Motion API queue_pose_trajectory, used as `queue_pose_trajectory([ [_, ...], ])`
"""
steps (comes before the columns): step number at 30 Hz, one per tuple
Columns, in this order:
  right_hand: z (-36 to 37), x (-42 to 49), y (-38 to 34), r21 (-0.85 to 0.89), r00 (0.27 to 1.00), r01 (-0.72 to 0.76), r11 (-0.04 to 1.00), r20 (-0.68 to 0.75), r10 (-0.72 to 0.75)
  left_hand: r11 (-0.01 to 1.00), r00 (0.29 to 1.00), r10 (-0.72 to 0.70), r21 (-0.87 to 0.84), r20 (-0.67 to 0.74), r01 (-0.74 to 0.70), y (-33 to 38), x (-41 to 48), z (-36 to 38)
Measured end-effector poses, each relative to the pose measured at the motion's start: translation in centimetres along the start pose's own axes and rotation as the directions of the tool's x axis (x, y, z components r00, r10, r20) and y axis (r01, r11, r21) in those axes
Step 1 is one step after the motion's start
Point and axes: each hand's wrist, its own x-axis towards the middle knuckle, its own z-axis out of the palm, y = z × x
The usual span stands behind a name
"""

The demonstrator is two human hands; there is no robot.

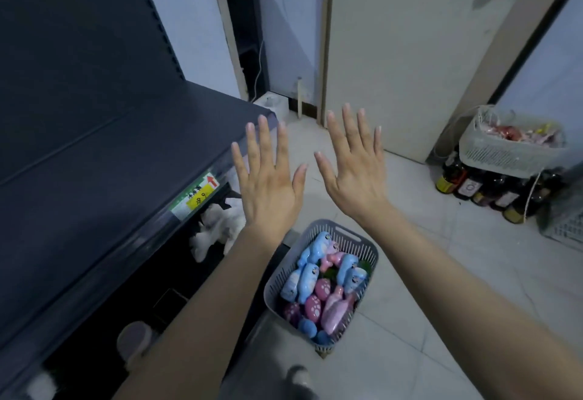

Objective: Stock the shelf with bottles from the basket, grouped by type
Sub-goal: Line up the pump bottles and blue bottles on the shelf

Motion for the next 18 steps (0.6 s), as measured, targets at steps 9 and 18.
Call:
queue_pose_trajectory([
  [9,8.9,-3.7,7.5,-0.131,0.947,-0.095,0.987,0.293,0.13,0.997,0.946,0.076,-0.036,0.316,-0.068,0.9,-2.4,13.0],
  [18,19.0,-9.0,12.9,-0.249,0.85,0.05,0.967,0.519,0.09,0.993,0.775,-0.041,-0.059,0.631,0.1,1.3,-8.7,23.2],
])
